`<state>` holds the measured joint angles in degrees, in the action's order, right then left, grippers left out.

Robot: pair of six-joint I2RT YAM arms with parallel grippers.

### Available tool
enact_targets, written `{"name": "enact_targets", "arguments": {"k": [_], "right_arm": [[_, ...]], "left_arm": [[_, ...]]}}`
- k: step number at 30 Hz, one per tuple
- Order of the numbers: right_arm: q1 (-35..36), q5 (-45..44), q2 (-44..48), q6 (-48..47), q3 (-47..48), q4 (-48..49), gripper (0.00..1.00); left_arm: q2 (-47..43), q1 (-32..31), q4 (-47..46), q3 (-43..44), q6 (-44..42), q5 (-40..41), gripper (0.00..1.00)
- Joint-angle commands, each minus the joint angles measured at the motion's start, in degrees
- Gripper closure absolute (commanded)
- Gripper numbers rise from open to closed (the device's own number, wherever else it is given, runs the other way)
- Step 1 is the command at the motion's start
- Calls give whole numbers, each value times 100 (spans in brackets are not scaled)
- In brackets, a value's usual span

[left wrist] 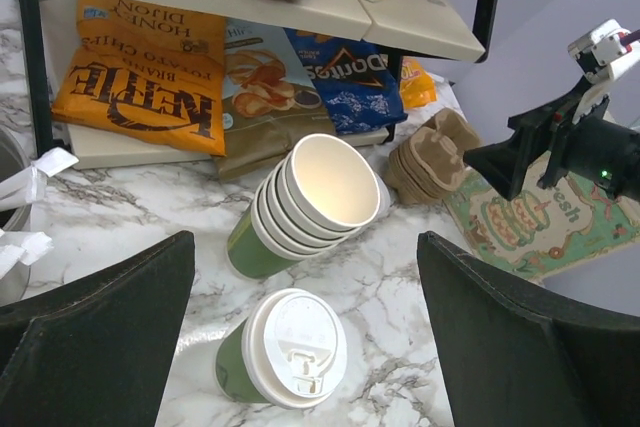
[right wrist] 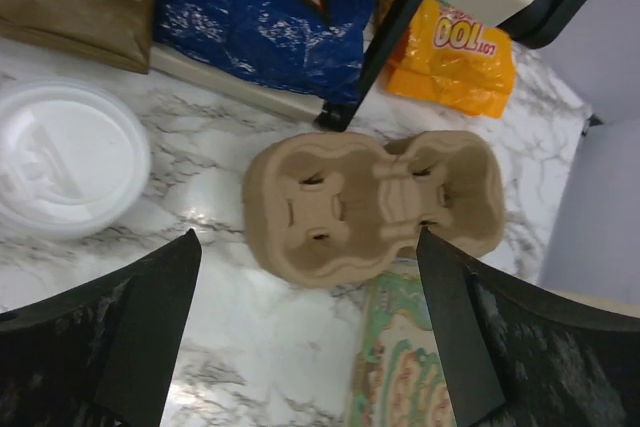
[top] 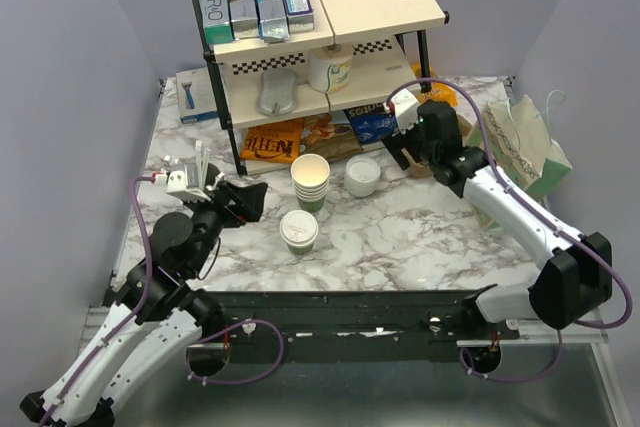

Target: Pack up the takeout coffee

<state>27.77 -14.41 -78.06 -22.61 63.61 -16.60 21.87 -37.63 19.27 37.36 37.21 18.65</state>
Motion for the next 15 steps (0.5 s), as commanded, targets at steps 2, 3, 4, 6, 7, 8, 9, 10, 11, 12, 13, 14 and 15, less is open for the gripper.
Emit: {"name": "enact_targets", "arguments": {"k": [2,3,4,6,7,8,9,10,11,12,13,14,15], "right_arm": [[-289,1316,-183,-1227,379,-1036,7],[-298,1397,-235,-1280,449,-1143,9],[-290,1554,-288,-1298,467,-1205,10],[-290,1539,-525,-1334,494,-1249,11],[-307,1460,-639,-1351,529,-1232,11],[-325,1111,-866,-1229,581,-1136,12],[-368,968,-1008,-1141,678,-1126,14],[-456,897,-1114,-1071,879,-1135,17],[-500,818,-1193,-992,959,-1109,26],[-544,791,-1324,-947,1021,-1091,30],[-553,748,-1352,-956,1074,-1065,33],[-553,695,-1361,-956,1083,-925,34],[-553,686,-1369,-964,1074,-880,36]], "left_arm": [[-200,-8,278,245,-197,-81,1],[-270,-8,332,297,-205,-81,1],[-288,-8,367,315,-206,-55,1],[-323,-8,446,359,-232,-46,1],[-341,-8,455,377,-241,-72,1],[-341,-8,446,368,-249,-142,1],[-350,-17,446,368,-249,-152,1],[-341,-17,455,377,-241,-152,1],[-341,-8,499,377,-232,-108,1],[-341,-8,525,386,-232,-82,1],[-350,-8,543,377,-214,-38,1],[-350,-8,560,377,-214,-20,1],[-359,-8,561,377,-214,-11,1]]}}
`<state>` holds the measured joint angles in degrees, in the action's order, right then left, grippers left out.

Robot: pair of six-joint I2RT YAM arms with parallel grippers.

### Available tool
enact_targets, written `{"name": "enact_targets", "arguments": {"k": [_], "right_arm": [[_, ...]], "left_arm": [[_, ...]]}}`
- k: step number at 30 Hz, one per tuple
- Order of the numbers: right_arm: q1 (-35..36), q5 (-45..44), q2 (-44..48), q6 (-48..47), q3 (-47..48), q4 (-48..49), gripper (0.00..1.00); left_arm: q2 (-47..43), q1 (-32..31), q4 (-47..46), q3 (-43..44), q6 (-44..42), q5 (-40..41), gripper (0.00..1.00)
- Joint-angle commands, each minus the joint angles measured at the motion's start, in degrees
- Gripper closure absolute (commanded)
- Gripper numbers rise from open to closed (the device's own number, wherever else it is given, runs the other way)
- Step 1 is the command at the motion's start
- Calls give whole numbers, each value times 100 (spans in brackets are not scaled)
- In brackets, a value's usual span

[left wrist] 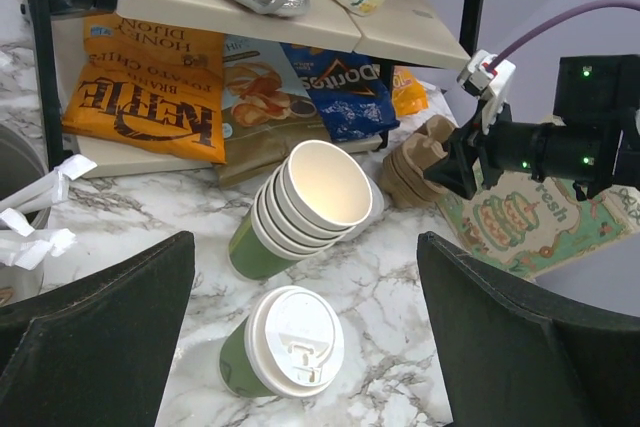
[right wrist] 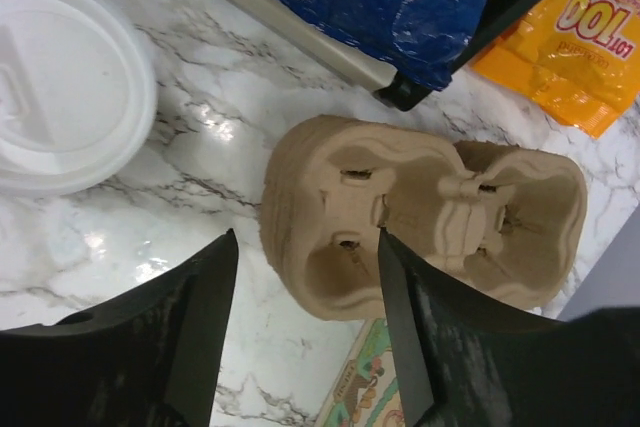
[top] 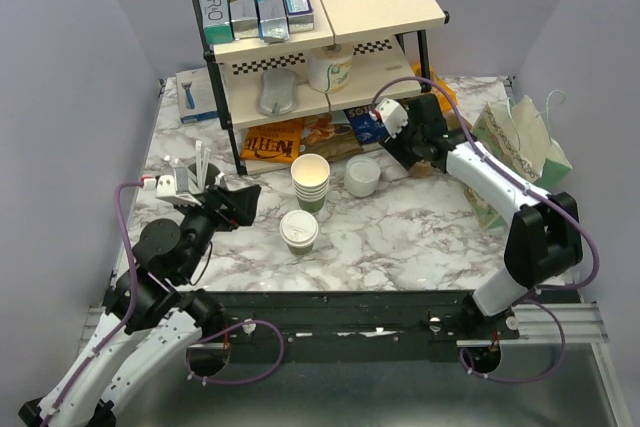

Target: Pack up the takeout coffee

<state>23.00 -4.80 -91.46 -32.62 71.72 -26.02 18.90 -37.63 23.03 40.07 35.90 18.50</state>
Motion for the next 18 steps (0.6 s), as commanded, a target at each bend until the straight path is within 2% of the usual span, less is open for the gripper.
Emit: {"name": "enact_targets", "arguments": {"k": [1,7,11,12,18], "right_arm": [[-77,-276,-30,37,254,97,38],[-86,-162,-231,45,149,45,39],[-129,-267,-407,142,219,44,45],[-156,-259,-425,142,237,27,50],[-261,-65,-635,221,368,-61,52]], "left_arm": [[-70,-8,185,106,-83,4,1],[-140,-8,246,97,-57,101,1],[-158,-17,237,106,-57,127,1],[-141,-8,246,106,-57,136,1],[-106,-8,246,106,-48,101,1]]}}
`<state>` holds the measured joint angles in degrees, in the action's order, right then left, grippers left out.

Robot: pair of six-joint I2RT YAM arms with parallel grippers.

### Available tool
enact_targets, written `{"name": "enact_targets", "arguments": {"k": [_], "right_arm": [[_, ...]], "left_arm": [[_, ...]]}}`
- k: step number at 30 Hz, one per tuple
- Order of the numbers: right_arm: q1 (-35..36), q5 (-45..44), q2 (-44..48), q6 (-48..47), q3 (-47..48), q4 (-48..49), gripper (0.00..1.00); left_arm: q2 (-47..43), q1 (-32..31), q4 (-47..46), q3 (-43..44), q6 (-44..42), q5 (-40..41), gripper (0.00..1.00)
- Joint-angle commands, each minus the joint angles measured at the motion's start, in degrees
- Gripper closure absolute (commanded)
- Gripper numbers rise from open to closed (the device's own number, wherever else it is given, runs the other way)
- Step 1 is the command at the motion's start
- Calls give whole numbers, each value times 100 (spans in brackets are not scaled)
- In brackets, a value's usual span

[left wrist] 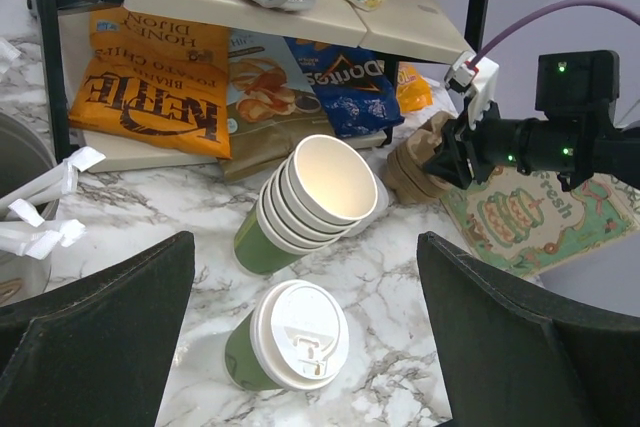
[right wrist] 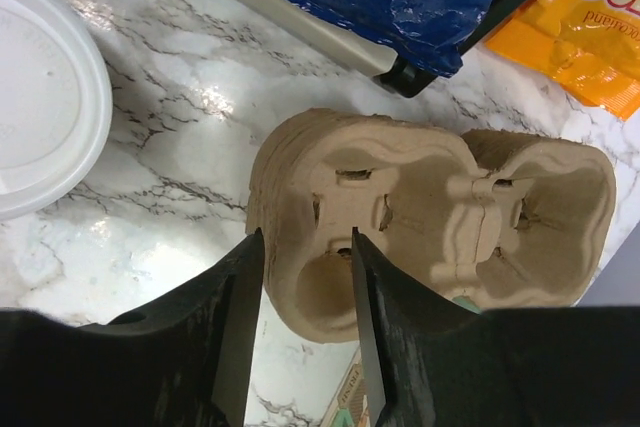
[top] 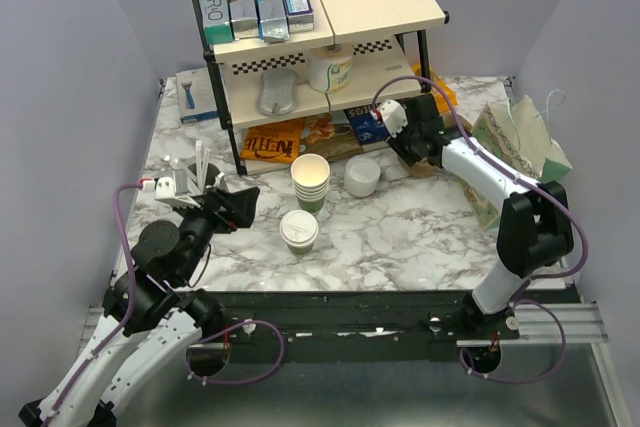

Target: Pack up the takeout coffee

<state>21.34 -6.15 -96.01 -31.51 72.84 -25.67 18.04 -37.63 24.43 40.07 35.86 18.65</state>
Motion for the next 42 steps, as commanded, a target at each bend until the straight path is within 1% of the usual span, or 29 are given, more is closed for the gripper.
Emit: {"name": "enact_targets", "arguments": {"k": [1,3,5,10,16,25,28,32,35,41,42], "right_arm": [[-113,96,-208,110,283,-131,53],[-122,141,-287,118,327,-184,54],[-130,115,-313,136,354,-193,57],[-174,228,-375,189,398,-289,57],[-192,773,-243,276,406,-325,57],[-403,817,-568,435,565,-491,59],[-429,984,-603,444,600,-509,60],[-447,985,-630,470,600,-518,60],[-473,1054,-621,496,609,-518,68],[-500,1239,-542,523,626,-527,71],[-508,1326,-516,531,635,-544,76]], "left_arm": [[-11,-8,106,115,-44,86,1],[-3,-17,106,132,-52,77,1],[6,-8,106,132,-70,86,1],[15,-8,80,132,-79,86,1],[85,-8,54,132,-79,77,1],[147,-8,-43,159,-149,-55,1],[173,-8,-52,167,-167,-55,1],[200,-8,-52,176,-175,-37,1],[200,-17,-61,185,-184,-55,1],[208,-17,-78,167,-175,-64,1],[226,-8,-78,167,-175,-64,1]]}}
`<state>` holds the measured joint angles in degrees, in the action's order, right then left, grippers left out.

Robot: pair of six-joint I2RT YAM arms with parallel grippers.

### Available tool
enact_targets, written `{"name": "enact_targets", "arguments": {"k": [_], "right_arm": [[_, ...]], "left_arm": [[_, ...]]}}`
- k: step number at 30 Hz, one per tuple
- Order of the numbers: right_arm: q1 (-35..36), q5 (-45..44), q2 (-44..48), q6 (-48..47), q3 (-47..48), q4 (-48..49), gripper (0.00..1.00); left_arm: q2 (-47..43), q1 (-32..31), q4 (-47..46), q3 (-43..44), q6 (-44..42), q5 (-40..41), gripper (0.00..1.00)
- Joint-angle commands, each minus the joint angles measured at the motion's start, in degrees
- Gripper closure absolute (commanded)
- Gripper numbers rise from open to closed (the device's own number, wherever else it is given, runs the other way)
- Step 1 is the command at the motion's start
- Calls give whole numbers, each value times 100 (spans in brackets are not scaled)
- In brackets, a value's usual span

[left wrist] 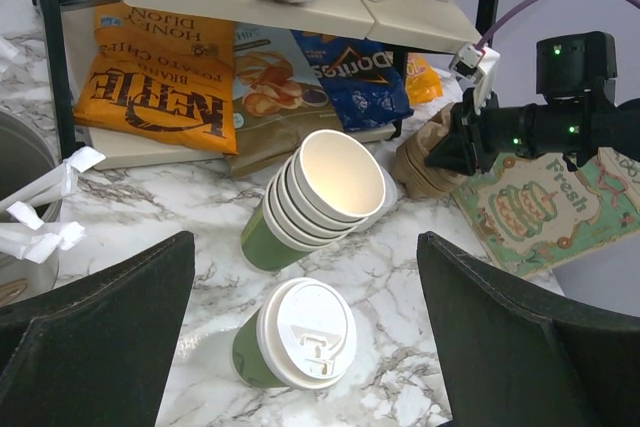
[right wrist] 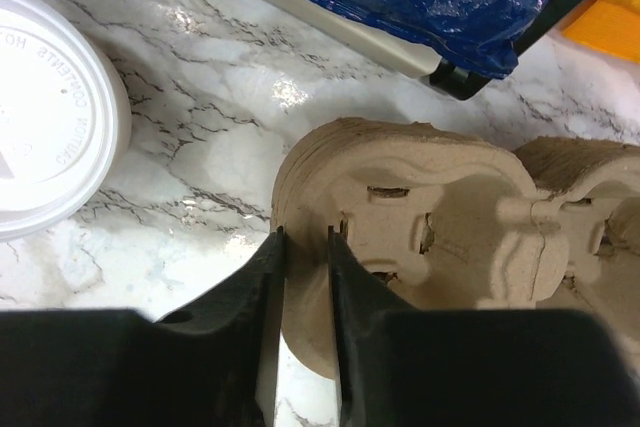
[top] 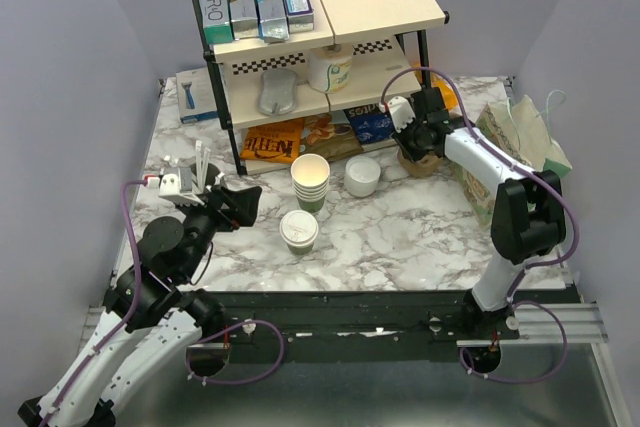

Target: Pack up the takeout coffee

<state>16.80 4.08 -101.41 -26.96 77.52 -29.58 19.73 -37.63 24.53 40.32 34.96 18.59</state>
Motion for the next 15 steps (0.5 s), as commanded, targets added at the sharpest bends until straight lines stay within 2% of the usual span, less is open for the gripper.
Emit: {"name": "enact_targets", "arguments": {"k": [1,5,6,11,15], "right_arm": [[-54,348,33,86,176,-170,79],[-63,577,173,191,194,-214,90],[-63,620,217,243,176,-215,99],[-71,770,507,314,141,-302,99],[-63,1208,648,585,1,-382,99]], "left_arm": [[49,-8,-89,143,-86,-57,1],[58,-17,-124,126,-77,-101,1],[66,-8,-133,126,-77,-127,1],[102,-8,-212,117,-103,-294,1],[163,-8,-361,73,-95,-461,1]]}}
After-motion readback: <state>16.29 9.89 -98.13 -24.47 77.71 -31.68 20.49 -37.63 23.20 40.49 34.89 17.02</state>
